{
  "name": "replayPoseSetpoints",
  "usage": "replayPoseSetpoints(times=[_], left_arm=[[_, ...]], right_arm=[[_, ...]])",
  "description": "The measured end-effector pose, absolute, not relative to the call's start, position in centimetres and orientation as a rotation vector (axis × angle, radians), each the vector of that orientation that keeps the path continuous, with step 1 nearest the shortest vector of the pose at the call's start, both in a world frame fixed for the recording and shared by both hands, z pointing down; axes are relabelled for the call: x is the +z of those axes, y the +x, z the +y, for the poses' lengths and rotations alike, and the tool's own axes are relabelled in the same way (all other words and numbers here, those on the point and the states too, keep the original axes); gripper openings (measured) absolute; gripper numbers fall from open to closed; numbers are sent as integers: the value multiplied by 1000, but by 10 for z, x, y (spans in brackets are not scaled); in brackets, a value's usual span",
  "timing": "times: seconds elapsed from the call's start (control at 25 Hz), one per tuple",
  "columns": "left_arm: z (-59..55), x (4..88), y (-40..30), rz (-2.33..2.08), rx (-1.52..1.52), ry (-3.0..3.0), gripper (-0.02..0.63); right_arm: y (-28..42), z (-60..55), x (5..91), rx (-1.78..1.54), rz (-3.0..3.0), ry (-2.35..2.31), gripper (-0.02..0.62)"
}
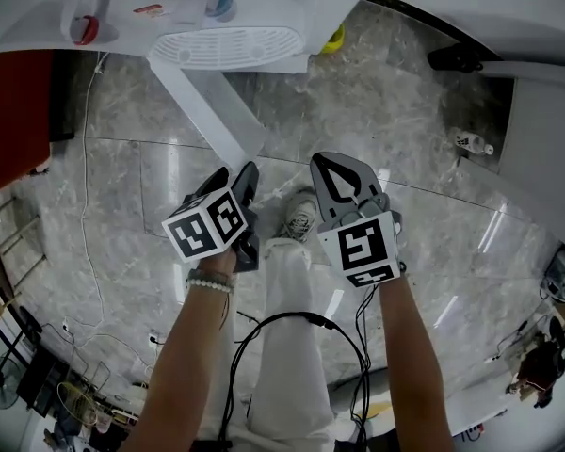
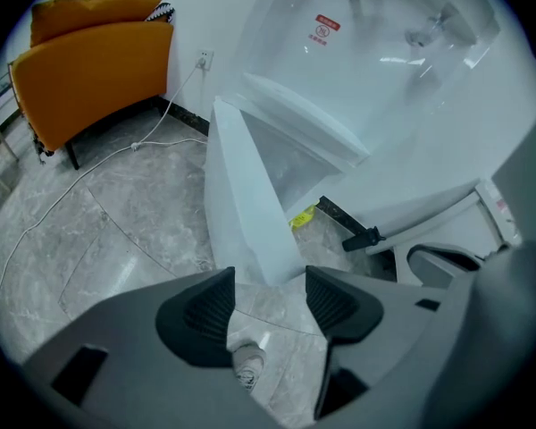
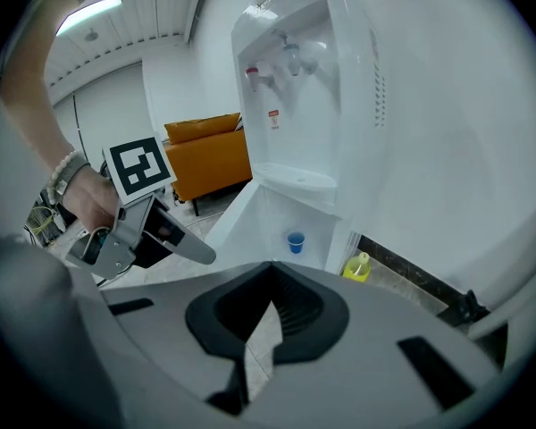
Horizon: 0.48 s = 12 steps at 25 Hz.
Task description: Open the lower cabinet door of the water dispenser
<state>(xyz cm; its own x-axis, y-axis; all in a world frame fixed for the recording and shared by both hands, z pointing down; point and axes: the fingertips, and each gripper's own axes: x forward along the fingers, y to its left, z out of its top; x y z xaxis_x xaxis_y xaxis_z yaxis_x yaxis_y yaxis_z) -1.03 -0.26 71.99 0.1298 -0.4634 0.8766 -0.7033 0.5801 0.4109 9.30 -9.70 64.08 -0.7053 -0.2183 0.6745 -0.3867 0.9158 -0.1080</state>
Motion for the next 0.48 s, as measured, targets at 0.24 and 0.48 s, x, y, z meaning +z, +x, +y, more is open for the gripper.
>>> replayPoseSetpoints(times=[0.24, 0.48], left_arm=[[26, 715, -35, -1538, 265, 1016, 256], [55, 715, -62, -1569, 286, 1005, 229]], right_arm=[[80, -85, 638, 309, -2373, 417, 3], [71, -71, 636, 304, -2362, 411, 3]])
